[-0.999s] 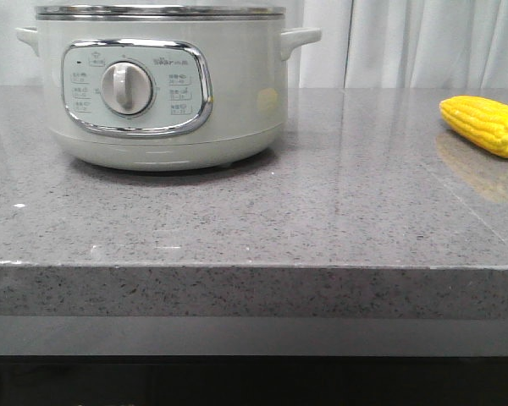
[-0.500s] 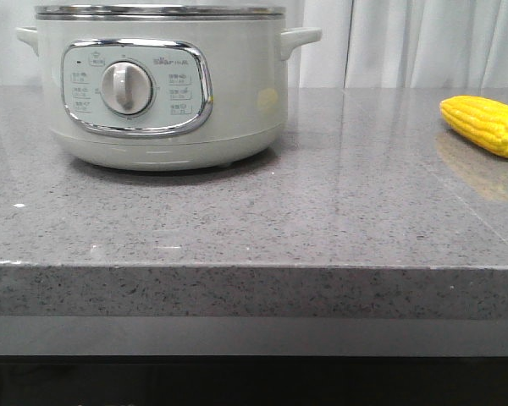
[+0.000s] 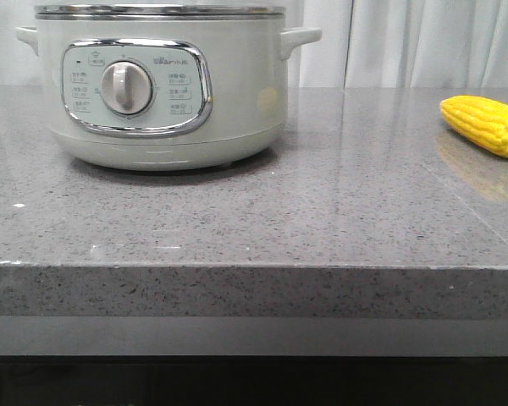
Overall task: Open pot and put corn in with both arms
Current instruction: 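Grasp the lid knob with the left gripper and lift the lid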
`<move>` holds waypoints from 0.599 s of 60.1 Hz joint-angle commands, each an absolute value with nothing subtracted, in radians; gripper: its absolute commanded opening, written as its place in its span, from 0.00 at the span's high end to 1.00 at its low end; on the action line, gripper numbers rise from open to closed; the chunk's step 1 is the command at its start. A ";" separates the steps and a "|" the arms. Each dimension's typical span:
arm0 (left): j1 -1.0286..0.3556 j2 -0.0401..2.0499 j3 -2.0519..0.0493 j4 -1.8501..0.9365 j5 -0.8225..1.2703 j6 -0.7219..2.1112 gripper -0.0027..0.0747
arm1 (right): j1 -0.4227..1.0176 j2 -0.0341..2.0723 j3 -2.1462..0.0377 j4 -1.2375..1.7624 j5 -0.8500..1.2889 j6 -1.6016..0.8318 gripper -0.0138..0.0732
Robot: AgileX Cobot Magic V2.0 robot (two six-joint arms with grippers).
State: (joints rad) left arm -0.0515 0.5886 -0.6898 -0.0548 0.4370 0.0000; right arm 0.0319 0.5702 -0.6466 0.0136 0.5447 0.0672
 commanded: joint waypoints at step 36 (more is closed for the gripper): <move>-0.460 1.070 -0.966 -0.073 0.049 0.000 0.26 | 0.031 0.581 -0.672 0.015 0.474 0.062 0.19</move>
State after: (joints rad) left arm -0.4294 1.0097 -0.8808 -0.0629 0.1525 0.0000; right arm 0.0319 0.5702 -0.6466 0.0136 0.5447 0.0672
